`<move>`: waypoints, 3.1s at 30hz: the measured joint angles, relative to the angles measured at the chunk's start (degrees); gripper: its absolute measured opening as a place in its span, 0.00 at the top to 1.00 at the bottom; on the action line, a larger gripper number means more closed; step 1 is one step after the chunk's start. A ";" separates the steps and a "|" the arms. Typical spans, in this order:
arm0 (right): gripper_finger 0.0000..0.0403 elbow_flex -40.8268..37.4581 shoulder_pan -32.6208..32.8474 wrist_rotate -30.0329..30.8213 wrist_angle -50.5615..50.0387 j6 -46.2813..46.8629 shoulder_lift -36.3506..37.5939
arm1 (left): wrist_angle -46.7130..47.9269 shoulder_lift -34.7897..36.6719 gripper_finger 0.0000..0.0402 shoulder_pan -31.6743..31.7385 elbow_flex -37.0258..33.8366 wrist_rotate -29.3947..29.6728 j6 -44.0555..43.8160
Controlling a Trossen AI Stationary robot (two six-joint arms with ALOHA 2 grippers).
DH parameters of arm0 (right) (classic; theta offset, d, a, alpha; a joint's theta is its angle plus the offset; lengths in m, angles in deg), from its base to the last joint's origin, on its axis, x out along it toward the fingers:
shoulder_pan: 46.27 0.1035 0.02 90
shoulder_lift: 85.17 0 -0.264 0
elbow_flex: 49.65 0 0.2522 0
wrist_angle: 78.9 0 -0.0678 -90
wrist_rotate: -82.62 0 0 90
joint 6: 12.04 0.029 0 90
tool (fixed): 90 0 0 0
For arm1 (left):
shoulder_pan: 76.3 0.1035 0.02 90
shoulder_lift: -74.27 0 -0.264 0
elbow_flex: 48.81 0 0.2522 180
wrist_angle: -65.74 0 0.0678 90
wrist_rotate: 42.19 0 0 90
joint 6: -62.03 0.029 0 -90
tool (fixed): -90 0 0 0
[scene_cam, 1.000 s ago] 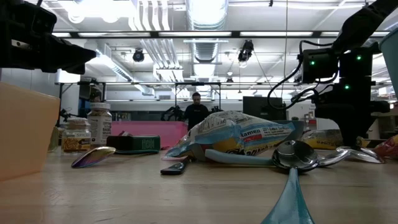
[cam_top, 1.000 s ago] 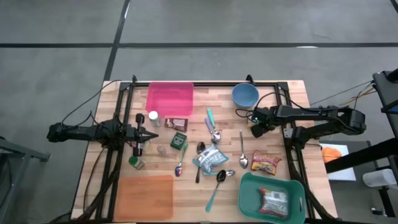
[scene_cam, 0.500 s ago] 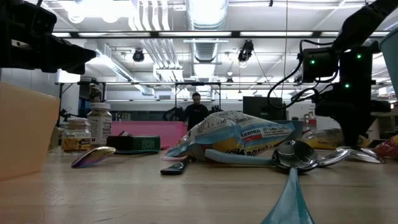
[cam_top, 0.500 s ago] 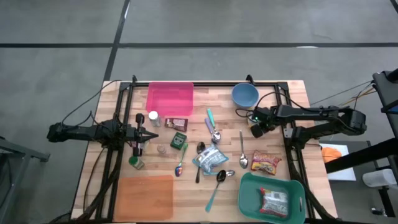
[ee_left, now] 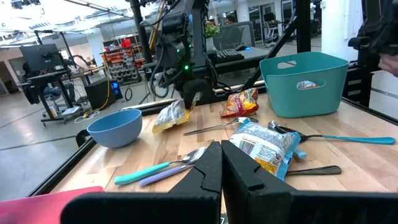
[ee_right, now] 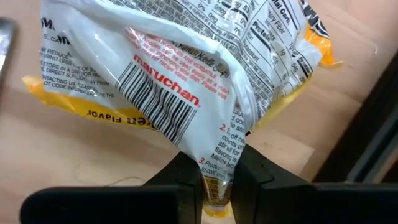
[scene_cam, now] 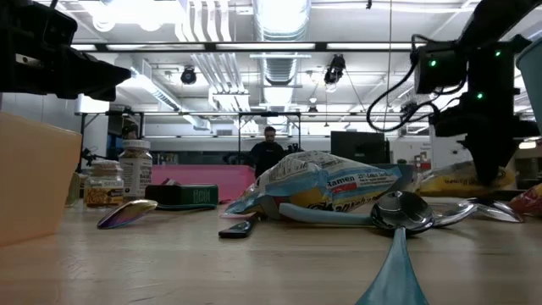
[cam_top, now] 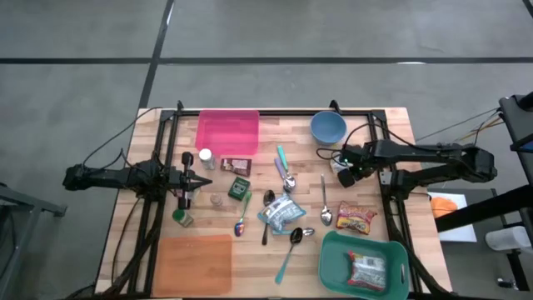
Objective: Pick & Place Food Item
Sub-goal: Put the yellow noodle pack into the green bin
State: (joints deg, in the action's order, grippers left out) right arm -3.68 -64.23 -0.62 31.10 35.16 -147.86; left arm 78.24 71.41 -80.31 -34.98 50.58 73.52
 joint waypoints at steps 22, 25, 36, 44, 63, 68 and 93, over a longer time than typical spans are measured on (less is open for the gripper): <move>0.89 19.77 33.56 4.15 -7.92 19.54 5.04 | 0.00 0.00 1.00 -0.02 0.00 0.00 0.00; 0.89 24.11 40.37 7.08 -8.41 22.43 1.83 | -0.01 0.00 1.00 -0.01 0.00 0.00 0.00; 0.89 42.40 59.56 10.02 -21.46 39.78 -15.72 | 0.00 -0.01 1.00 -0.01 0.00 0.00 0.00; 0.89 55.47 70.07 8.37 -31.23 54.63 -27.31 | -0.01 -0.01 1.00 -0.01 0.00 0.00 0.00; 0.89 63.26 80.98 0.63 -28.68 71.21 -41.42 | 0.00 -0.02 1.00 0.00 0.00 0.00 0.00; 0.89 63.25 81.00 0.70 -26.28 70.88 -43.27 | -0.01 -0.02 1.00 -0.02 0.00 0.00 0.00; 0.89 48.52 79.34 0.32 -10.73 65.52 -41.42 | 0.00 -0.01 1.00 -0.01 0.00 0.00 0.00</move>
State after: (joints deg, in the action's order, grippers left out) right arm 44.85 15.11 -0.30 20.37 100.69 -189.29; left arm 78.24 71.41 -80.32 -34.98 50.58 73.52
